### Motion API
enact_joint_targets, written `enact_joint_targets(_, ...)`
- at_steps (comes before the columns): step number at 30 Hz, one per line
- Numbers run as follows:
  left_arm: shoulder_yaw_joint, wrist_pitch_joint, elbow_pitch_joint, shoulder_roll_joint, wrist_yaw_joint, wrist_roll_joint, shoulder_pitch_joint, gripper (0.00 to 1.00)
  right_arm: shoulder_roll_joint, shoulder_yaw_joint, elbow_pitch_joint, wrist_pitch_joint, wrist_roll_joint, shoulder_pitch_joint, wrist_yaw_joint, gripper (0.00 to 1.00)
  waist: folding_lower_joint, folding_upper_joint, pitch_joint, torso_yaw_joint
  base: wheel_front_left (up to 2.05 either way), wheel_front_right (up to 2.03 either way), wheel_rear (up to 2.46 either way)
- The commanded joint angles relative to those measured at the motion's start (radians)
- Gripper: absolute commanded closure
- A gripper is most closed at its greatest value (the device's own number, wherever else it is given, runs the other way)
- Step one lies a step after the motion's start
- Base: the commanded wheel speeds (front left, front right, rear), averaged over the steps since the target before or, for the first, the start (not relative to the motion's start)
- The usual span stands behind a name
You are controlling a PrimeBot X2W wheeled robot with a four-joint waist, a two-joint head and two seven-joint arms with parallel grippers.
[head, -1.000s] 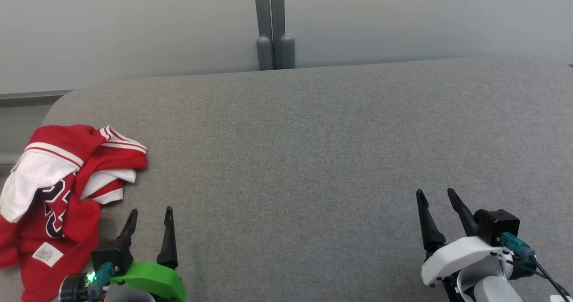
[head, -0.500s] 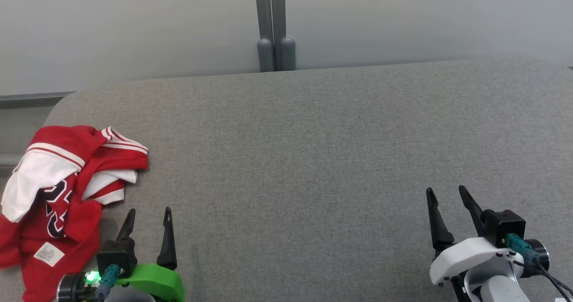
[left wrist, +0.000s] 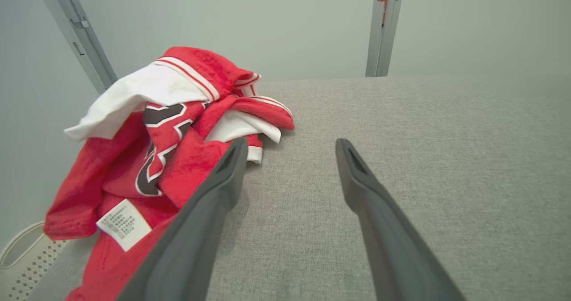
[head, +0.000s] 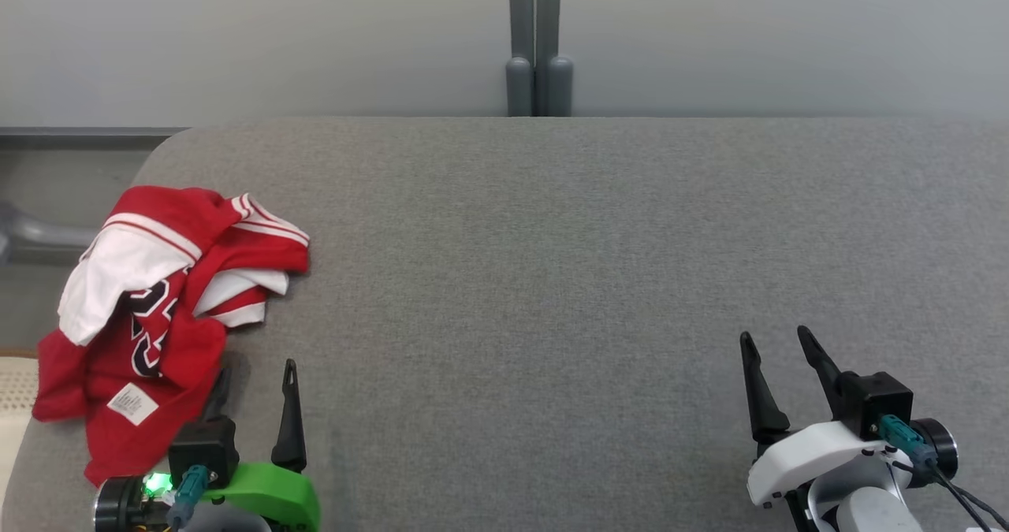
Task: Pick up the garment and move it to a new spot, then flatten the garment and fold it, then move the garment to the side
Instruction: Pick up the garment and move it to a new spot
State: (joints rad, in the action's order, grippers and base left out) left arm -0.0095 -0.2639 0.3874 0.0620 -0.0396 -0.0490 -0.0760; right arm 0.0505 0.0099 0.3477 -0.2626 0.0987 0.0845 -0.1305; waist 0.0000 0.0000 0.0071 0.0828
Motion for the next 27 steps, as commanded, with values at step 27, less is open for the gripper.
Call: enact_joint_targets(27,0.121,-0.001,-0.021,-0.01,0.012,-0.033,0.059,0.0,0.003,0.172,0.067,-0.003,0.031,0.073,0.0,0.0,0.0,0.0,0.046,0.455,0.0,0.0,0.0)
